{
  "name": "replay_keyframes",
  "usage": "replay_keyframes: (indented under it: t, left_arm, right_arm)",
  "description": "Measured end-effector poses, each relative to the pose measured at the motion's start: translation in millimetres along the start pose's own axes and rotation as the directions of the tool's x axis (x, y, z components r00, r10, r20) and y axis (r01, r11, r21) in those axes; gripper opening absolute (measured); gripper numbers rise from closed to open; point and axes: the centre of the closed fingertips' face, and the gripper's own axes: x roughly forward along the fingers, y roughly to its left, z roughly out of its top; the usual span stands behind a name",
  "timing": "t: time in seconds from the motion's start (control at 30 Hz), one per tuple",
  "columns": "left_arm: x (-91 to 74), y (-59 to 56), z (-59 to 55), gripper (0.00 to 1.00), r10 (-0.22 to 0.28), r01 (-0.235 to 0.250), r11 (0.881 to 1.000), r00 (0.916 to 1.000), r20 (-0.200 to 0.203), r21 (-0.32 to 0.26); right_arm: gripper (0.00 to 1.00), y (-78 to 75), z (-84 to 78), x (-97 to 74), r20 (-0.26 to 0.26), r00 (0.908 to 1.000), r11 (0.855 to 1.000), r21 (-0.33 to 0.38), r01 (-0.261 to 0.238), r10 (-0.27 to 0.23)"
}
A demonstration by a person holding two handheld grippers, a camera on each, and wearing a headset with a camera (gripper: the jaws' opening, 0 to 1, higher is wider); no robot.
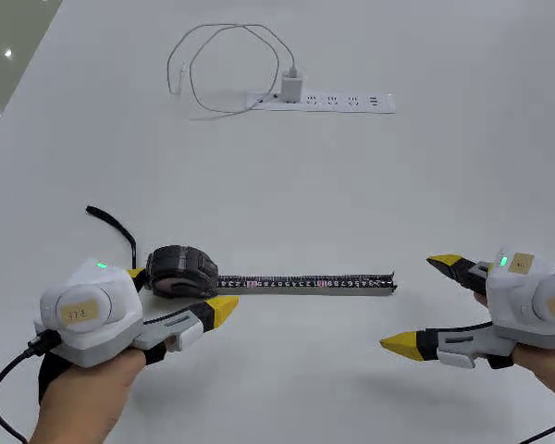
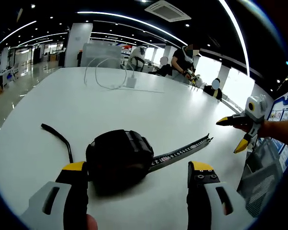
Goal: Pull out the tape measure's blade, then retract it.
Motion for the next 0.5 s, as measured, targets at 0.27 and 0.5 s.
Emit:
replay_keyframes:
  t: [0.27, 0.5]
  left_arm:
    - [1.7, 1.9, 1.5, 0.81, 0.034, -0.034, 0.999, 0.9994, 0.003, -0.022]
    - [4.4, 5.7, 3.5, 0.78, 0.063, -0.063, 0.996, 0.9979, 0.01, -0.062]
  right_arm:
    - [0.79, -6.8, -1.8, 4.0, -0.038, 0.999, 0.999, -0.039, -0.027, 0.025]
    - [0.74, -10.7, -3.3, 6.4, -0.059, 0.997, 0.997, -0.057, -0.053, 0.049]
